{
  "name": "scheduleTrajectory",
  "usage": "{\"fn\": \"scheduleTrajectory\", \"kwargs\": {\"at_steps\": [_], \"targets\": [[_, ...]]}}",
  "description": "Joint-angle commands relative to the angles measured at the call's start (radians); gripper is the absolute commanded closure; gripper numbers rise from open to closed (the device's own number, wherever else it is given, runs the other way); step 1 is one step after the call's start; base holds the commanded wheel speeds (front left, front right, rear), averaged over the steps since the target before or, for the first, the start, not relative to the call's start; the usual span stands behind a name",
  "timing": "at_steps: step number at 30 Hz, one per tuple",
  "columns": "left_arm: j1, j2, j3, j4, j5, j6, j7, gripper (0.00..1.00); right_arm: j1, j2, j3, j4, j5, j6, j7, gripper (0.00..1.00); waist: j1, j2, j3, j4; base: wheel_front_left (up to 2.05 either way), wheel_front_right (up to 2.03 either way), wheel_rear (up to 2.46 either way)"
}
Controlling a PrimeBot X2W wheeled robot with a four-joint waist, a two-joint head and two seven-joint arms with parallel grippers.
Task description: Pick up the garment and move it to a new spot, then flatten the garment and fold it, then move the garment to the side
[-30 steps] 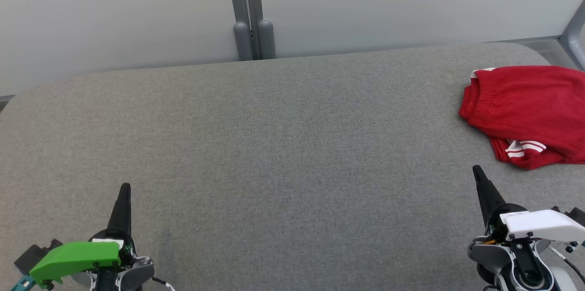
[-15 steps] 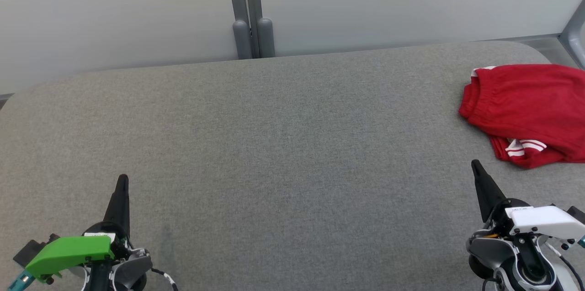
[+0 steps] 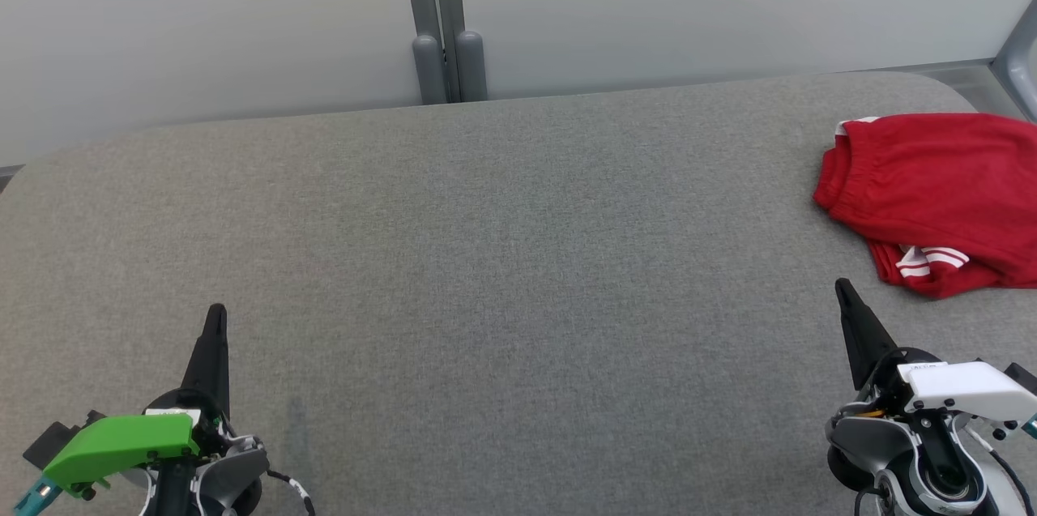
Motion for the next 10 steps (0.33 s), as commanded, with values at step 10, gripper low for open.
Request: {"fn": "scheduleTrajectory", "kwargs": {"at_steps": [10], "targets": [[-0.014, 0.008, 0.003, -0.002, -0.001, -0.006, 0.004, 1.0, -0.006, 0.0, -0.003, 0.002, 0.002, 0.0, 0.004, 1.0, 0.0, -0.0001, 0.0, 0.0, 0.0, 0.0, 0.0]]}}
